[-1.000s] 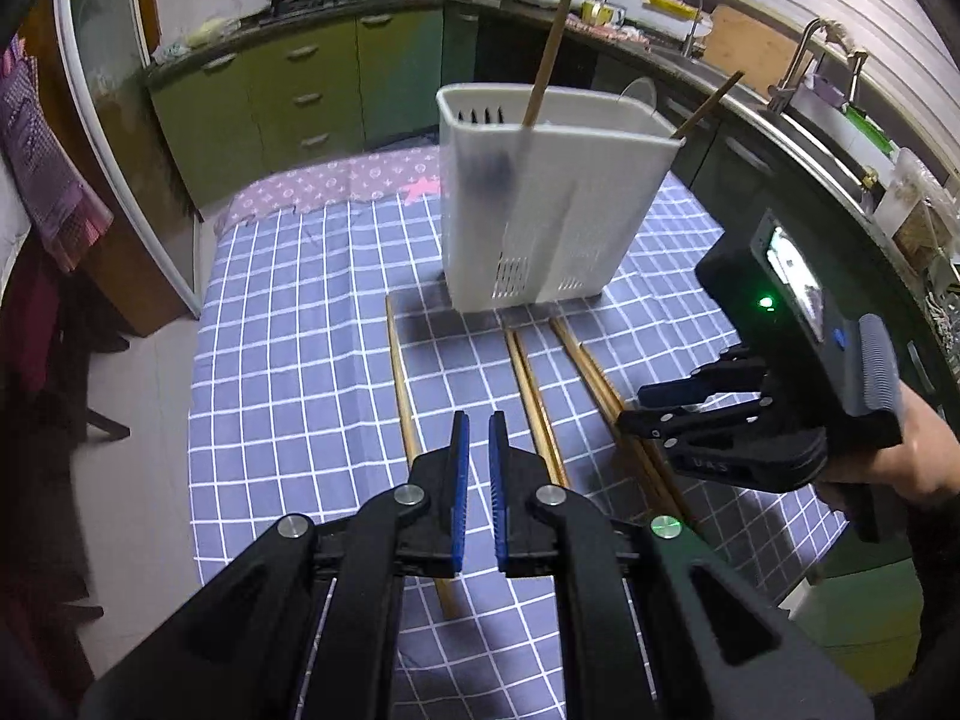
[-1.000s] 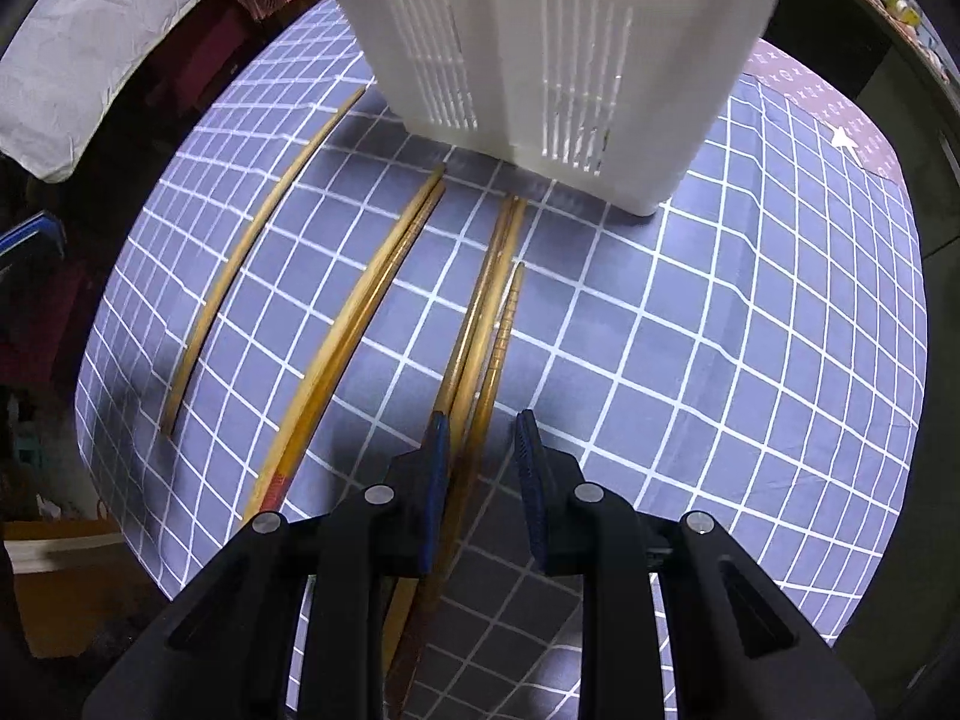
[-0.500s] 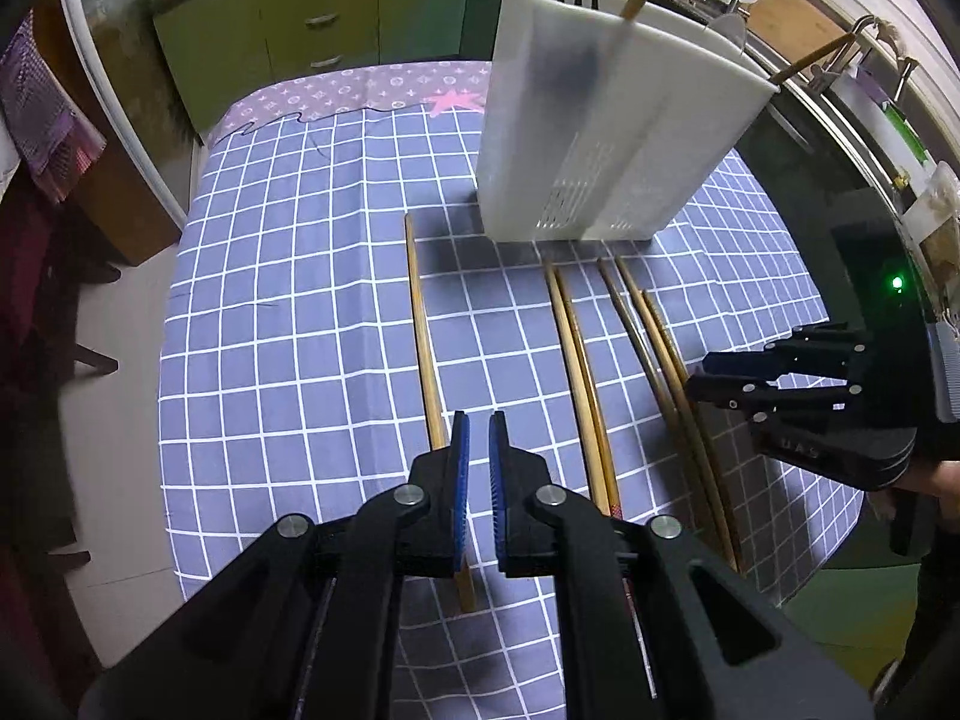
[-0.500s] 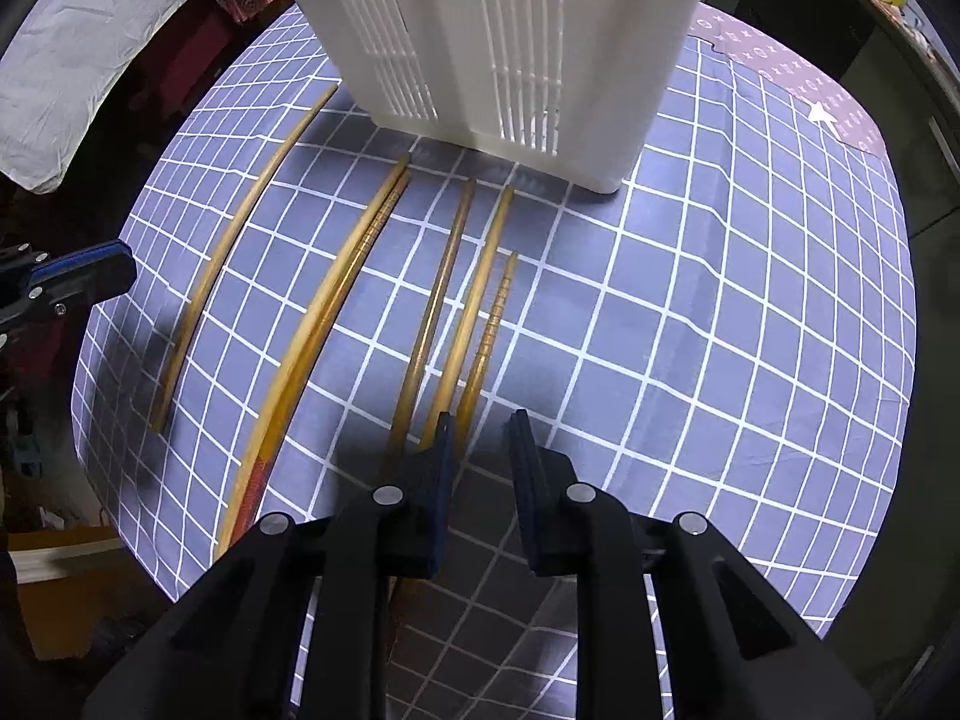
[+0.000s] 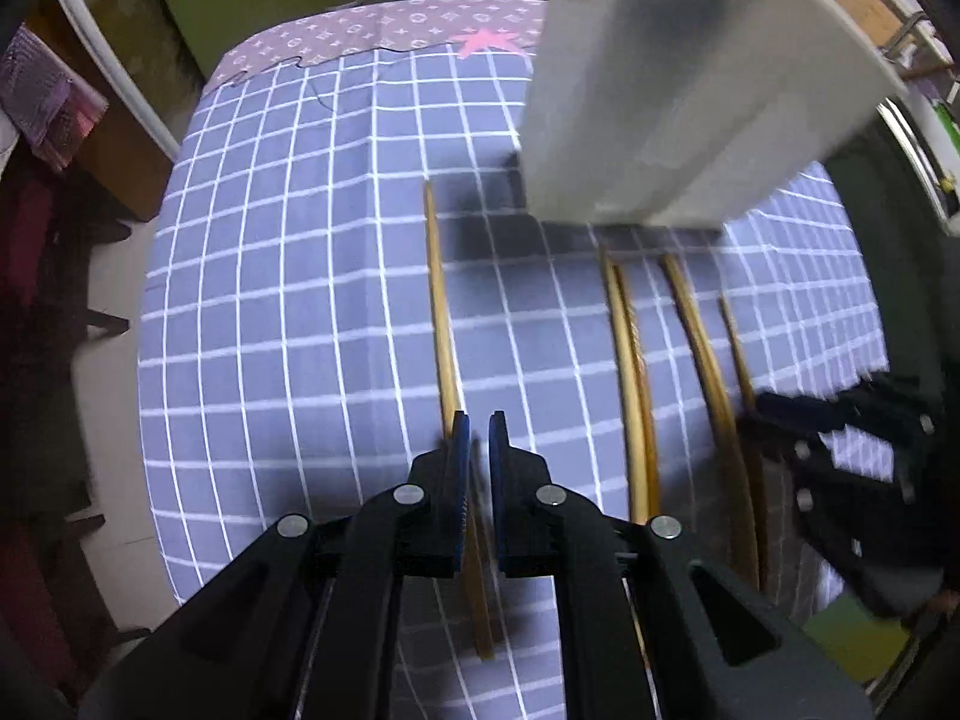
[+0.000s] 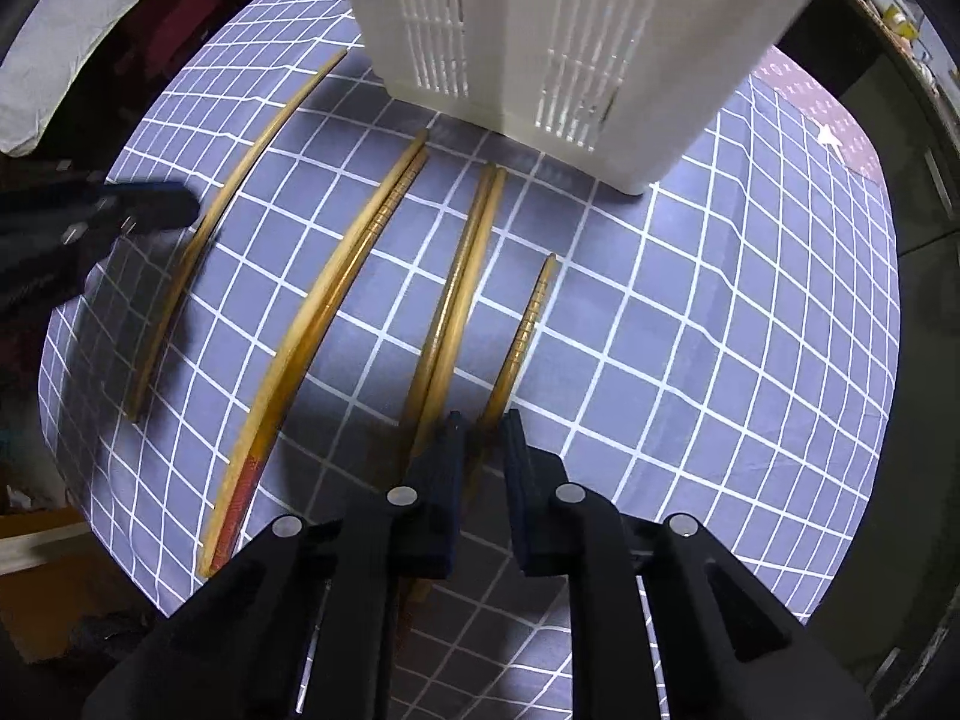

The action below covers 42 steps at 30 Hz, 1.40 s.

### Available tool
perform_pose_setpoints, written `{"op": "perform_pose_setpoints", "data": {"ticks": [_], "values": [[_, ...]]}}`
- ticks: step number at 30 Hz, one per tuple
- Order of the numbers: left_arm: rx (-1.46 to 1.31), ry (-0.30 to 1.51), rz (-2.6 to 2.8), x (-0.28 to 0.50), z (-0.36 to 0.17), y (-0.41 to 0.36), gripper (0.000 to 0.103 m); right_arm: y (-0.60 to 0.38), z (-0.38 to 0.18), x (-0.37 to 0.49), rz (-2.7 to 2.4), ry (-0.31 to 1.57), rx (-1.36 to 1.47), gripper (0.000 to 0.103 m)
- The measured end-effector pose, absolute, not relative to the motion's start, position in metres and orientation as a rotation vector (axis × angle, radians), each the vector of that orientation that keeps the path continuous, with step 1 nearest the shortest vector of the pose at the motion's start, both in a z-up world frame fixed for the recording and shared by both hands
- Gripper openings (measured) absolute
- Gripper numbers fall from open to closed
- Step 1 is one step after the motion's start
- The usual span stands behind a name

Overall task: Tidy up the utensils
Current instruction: 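Lower the right tool onto a wooden chopstick and close while the left holds its chopstick upright, then carry both chopsticks over the white holder and open both tools to drop them in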

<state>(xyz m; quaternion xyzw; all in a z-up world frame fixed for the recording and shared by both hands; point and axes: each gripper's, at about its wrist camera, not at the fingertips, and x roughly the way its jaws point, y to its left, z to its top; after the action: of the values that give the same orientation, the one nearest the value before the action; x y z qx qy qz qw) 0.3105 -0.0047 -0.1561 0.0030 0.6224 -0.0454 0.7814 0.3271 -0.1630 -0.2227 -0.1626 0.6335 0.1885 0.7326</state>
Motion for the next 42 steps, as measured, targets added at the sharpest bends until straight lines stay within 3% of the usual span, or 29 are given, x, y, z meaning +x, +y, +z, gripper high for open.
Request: {"op": "perform_pose_setpoints", "data": {"ticks": [15, 19, 27, 42], "values": [[-0.002, 1.421, -0.007, 0.351, -0.179, 0.0, 0.01, -0.166, -0.221, 0.33, 0.443, 1.386, -0.346, 0.014], [0.021, 1.432, -0.007, 0.353, -0.18, -0.003, 0.01, -0.166, -0.221, 0.326, 0.452, 1.375, -0.334, 0.008], [0.028, 1.433, -0.026, 0.349, -0.179, -0.01, 0.007, -0.171, -0.214, 0.322, 0.48, 1.343, -0.29, 0.007], [0.027, 1.046, -0.154, 0.266, -0.063, 0.0, 0.006, -0.245, -0.112, 0.287, 0.5, 1.049, -0.118, 0.007]]}}
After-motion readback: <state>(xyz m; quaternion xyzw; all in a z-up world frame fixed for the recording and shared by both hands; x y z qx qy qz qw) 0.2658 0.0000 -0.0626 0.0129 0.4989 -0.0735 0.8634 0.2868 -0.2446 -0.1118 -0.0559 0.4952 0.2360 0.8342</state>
